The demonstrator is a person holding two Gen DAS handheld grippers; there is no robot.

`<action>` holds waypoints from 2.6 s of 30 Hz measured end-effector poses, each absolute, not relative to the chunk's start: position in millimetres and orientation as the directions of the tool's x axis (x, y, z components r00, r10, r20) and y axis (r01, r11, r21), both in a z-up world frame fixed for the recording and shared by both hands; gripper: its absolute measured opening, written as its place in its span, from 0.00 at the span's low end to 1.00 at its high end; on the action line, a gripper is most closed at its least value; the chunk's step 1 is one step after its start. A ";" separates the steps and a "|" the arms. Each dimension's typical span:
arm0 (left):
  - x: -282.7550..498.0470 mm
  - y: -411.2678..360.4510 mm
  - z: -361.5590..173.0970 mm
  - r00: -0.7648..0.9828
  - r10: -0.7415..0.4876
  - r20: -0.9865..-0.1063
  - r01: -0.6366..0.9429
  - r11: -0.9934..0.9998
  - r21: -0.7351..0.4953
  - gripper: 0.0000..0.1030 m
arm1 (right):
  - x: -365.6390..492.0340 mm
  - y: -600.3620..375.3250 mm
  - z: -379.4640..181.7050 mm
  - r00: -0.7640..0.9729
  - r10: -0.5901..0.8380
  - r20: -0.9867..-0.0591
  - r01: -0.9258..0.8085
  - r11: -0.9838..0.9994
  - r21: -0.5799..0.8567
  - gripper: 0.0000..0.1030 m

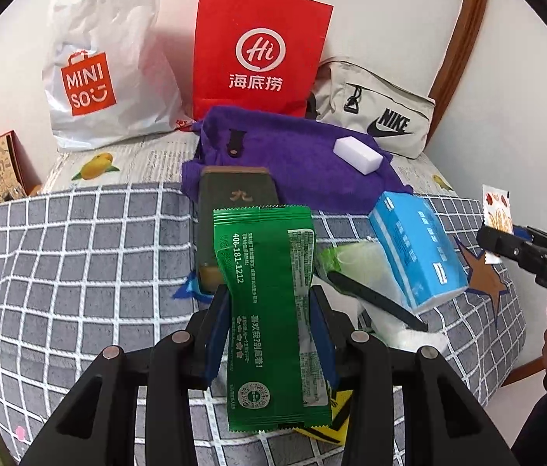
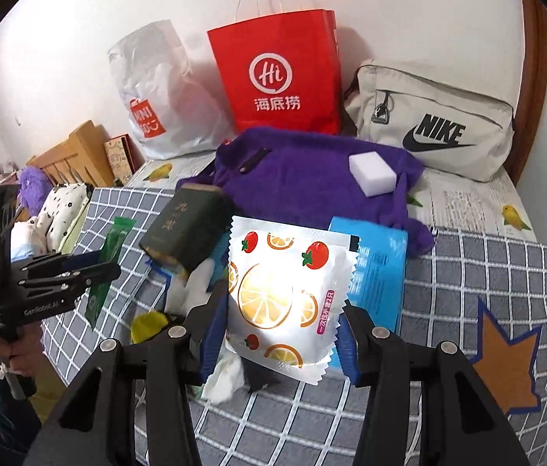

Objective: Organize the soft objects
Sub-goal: 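Lift the green packet toward the purple towel with the left tool while the right tool carries the sachet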

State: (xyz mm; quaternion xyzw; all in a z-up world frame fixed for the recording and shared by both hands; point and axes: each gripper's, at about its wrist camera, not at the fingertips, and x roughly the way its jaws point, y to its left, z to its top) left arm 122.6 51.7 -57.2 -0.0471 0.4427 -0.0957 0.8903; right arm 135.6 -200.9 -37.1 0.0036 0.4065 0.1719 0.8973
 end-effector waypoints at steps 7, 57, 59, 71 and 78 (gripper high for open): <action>144.1 59.0 -39.7 0.604 -0.186 -0.775 0.106 0.983 -0.153 0.37 | 159.5 -205.0 -26.3 0.619 0.305 -0.724 -0.294 0.945 0.146 0.48; 257.4 66.0 -58.8 0.555 -0.203 -0.807 0.115 0.979 -0.168 0.37 | 301.8 -209.6 -75.7 0.535 0.230 -0.813 -0.218 0.967 0.130 0.48; 262.3 66.8 -60.6 0.553 -0.201 -0.808 0.113 0.980 -0.166 0.37 | 306.8 -208.3 -77.9 0.531 0.227 -0.816 -0.221 0.967 0.125 0.48; 306.0 57.7 -69.3 0.545 -0.190 -0.817 0.121 0.982 -0.148 0.37 | 345.9 -211.7 -97.2 0.505 0.185 -0.843 -0.199 0.975 0.094 0.48; 334.2 45.3 -72.6 0.542 -0.177 -0.822 0.144 0.983 -0.116 0.37 | 360.9 -215.2 -118.8 0.451 0.154 -0.879 -0.192 0.979 0.073 0.48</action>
